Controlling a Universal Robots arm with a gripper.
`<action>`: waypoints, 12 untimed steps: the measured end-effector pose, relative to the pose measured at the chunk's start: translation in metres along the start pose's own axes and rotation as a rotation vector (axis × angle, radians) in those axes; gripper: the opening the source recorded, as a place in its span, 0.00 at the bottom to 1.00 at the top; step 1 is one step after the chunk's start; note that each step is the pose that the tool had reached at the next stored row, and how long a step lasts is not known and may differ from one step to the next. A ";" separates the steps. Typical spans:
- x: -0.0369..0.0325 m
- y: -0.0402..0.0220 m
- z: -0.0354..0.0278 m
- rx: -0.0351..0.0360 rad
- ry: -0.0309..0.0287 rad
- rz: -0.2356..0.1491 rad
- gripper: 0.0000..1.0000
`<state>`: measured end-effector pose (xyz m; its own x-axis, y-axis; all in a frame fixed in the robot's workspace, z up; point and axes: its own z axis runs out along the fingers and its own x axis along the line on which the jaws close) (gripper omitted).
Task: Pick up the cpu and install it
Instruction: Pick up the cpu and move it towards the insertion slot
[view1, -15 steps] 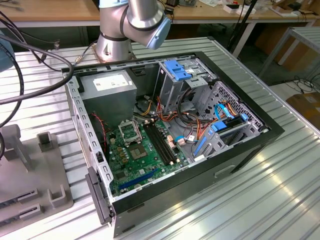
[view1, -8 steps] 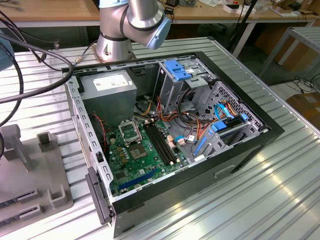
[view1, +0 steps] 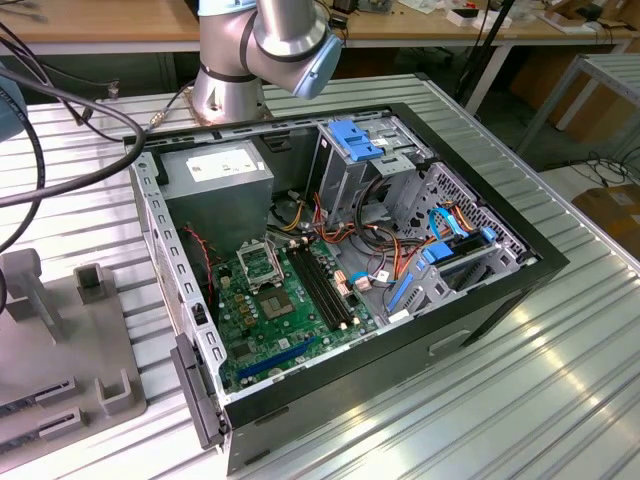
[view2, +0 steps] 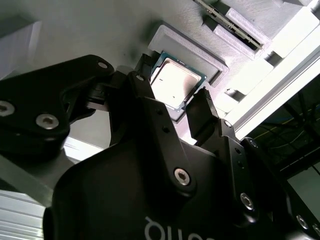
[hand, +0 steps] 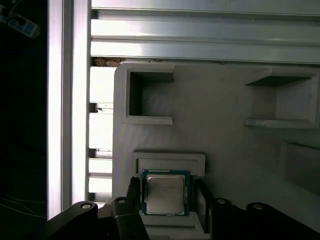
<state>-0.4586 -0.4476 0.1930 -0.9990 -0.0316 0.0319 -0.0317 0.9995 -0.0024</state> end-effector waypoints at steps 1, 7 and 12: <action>0.0001 0.0000 0.0000 -0.0004 0.0000 0.000 0.55; 0.0002 0.0000 0.0001 -0.0015 0.0000 0.000 0.47; 0.0002 0.0000 0.0002 -0.0015 0.0000 0.000 0.47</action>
<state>-0.4588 -0.4476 0.1928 -0.9990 -0.0317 0.0318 -0.0317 0.9995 -0.0009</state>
